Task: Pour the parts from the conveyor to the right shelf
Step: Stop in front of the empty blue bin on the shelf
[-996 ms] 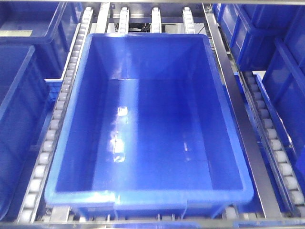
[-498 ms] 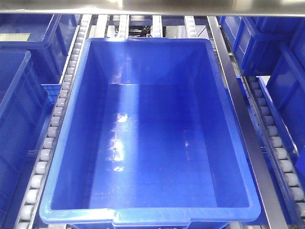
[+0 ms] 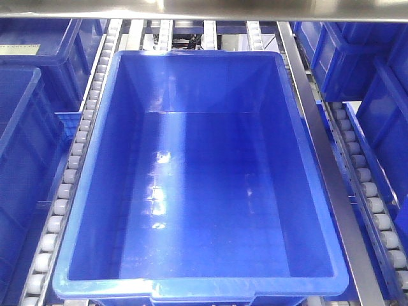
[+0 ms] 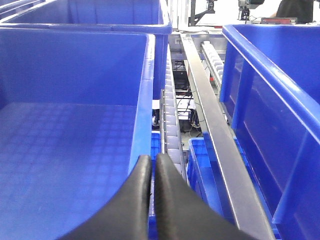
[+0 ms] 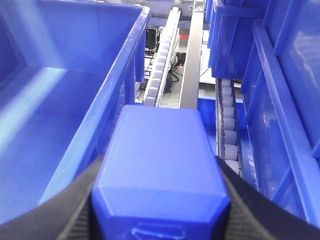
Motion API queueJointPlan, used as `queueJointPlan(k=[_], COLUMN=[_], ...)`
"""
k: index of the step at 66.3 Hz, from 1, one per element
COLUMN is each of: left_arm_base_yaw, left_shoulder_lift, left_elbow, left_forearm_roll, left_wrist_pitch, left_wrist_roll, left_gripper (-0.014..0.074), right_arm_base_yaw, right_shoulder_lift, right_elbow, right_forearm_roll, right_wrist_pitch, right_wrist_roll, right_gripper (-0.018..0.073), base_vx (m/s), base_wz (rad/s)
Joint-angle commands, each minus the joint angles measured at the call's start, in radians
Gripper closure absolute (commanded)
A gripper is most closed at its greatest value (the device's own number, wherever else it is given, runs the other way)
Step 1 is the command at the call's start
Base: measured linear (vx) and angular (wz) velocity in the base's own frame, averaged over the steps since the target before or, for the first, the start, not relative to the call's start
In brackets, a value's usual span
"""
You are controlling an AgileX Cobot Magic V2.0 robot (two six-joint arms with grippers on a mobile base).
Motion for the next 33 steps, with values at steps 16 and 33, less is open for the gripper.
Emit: queueJointPlan(k=[16,33], left_arm_base_yaw=[-0.005,-0.005], left_shoulder_lift=[0.017,0.017], left_elbow=[-0.02,-0.02], left_forearm_roll=[-0.008,-0.008], left_wrist_pitch=[-0.079,-0.079], left_wrist_roll=[-0.008,-0.008], left_gripper=[0.0602,0.0602], right_arm_base_yaw=[-0.001,0.001], right_shoulder_lift=[0.009,0.152], right_elbow=[-0.029,-0.101], right_forearm_roll=[0.004,-0.01], right_wrist_pitch=[-0.09,-0.152], right_wrist_roll=[-0.006,-0.005], right_gripper=[0.0564,0.0564], base_vx=[0.0,0.0], base_wz=[0.0,0.0])
